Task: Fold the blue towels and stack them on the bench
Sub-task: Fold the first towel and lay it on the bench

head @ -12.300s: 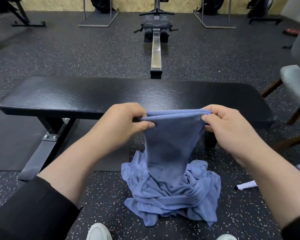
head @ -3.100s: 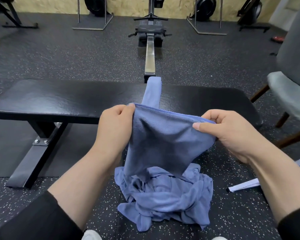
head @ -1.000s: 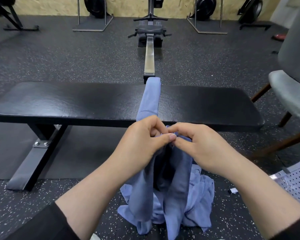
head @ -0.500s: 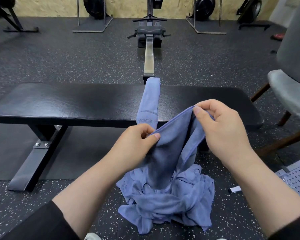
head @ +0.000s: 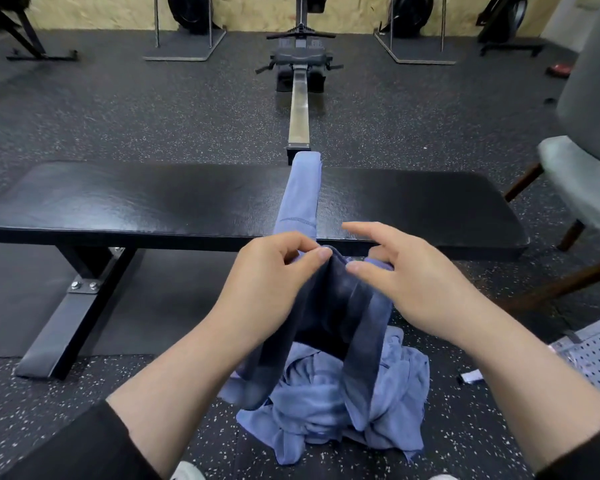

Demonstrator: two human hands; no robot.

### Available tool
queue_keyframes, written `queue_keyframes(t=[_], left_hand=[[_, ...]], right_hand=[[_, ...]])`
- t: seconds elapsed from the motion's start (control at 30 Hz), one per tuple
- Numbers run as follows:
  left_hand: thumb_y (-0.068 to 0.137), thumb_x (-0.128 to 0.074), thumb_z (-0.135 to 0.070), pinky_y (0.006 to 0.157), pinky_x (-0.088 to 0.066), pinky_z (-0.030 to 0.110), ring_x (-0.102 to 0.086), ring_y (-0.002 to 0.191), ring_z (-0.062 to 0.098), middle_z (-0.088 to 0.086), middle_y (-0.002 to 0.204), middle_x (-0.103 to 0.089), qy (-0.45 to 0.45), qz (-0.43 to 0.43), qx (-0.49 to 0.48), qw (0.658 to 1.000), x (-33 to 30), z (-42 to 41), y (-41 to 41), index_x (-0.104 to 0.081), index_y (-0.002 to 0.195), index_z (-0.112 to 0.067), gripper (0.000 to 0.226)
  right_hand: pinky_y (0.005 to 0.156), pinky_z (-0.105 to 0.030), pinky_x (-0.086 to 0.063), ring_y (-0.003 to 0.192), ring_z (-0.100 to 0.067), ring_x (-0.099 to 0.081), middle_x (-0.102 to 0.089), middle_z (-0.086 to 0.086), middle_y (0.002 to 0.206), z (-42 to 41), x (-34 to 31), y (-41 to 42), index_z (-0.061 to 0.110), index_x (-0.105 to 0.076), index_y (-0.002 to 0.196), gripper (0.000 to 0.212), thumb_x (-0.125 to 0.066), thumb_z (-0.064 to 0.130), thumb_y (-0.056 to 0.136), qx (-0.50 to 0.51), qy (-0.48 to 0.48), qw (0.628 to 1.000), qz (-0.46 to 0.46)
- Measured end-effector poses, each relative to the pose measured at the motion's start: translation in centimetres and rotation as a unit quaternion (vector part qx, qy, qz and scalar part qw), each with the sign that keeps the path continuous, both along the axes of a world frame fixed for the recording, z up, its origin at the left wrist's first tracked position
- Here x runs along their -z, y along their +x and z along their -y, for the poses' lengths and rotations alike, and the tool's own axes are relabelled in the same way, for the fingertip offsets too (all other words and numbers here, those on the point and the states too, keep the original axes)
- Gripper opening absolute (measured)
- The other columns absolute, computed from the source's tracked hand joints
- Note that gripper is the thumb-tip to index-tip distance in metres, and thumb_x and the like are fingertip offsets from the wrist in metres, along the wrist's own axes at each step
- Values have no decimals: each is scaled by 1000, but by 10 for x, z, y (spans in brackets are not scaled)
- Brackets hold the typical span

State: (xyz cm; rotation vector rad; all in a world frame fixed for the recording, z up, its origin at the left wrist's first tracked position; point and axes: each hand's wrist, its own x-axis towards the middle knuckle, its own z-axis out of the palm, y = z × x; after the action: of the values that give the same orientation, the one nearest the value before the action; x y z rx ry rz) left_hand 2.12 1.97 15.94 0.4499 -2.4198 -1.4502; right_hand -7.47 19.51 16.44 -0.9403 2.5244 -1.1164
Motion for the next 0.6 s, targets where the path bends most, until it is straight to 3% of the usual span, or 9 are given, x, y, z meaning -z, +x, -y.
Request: queue_keyframes(t=[0.1, 0.17, 0.23, 0.37, 0.5, 0.6], left_hand=[[91, -72, -32, 53, -33, 17, -41, 55, 3, -10, 57, -56, 11, 1, 30, 999, -1, -3, 0, -73, 74, -27, 18], [90, -74, -30, 53, -33, 16, -41, 54, 2, -13, 55, -54, 11, -10, 42, 999, 0, -4, 1, -71, 72, -26, 19], [88, -76, -33, 50, -27, 19, -35, 52, 5, -11, 52, -45, 9, -16, 47, 999, 1, -3, 1, -67, 71, -25, 21], [88, -75, -35, 47, -25, 18, -31, 48, 5, -13, 50, -40, -9, 20, 55, 998, 3, 4, -2, -62, 71, -20, 26], [90, -72, -36, 48, -27, 21, -33, 50, 6, -10, 55, -41, -77, 90, 55, 991, 9, 13, -4, -57, 69, -12, 35], [88, -73, -39, 48, -28, 21, -38, 48, 8, -9, 54, -44, -65, 101, 27, 992, 12, 20, -3, -57, 71, -9, 38]], right_hand=[[60, -11, -37, 57, -3, -45, -45, 16, 57, 5, -2, 8, 44, -61, 129, 38, -68, 29, 95, -40, -4, 999, 6], [69, -7, -41, 72, 8, -59, -61, 31, 68, 8, 0, 12, 37, -69, 113, 21, -67, 24, 96, -52, -10, 999, 13], [74, -13, -44, 86, 8, -64, -71, 27, 85, 10, 2, 13, 35, -74, 97, 11, -66, 28, 96, -25, -14, 1000, 7], [68, -16, -45, 80, 3, -63, -72, 18, 82, 9, 1, 8, 32, -72, 87, 13, -64, 30, 97, 40, -18, 999, -10], [64, -8, -41, 73, 9, -60, -72, 15, 79, 4, -1, 2, 22, -76, 88, 14, -64, 19, 97, 112, -92, 989, -2], [71, -21, -48, 74, 6, -63, -74, 12, 80, -2, 0, -6, 21, -75, 88, 14, -64, 20, 97, 162, -123, 979, -4]])
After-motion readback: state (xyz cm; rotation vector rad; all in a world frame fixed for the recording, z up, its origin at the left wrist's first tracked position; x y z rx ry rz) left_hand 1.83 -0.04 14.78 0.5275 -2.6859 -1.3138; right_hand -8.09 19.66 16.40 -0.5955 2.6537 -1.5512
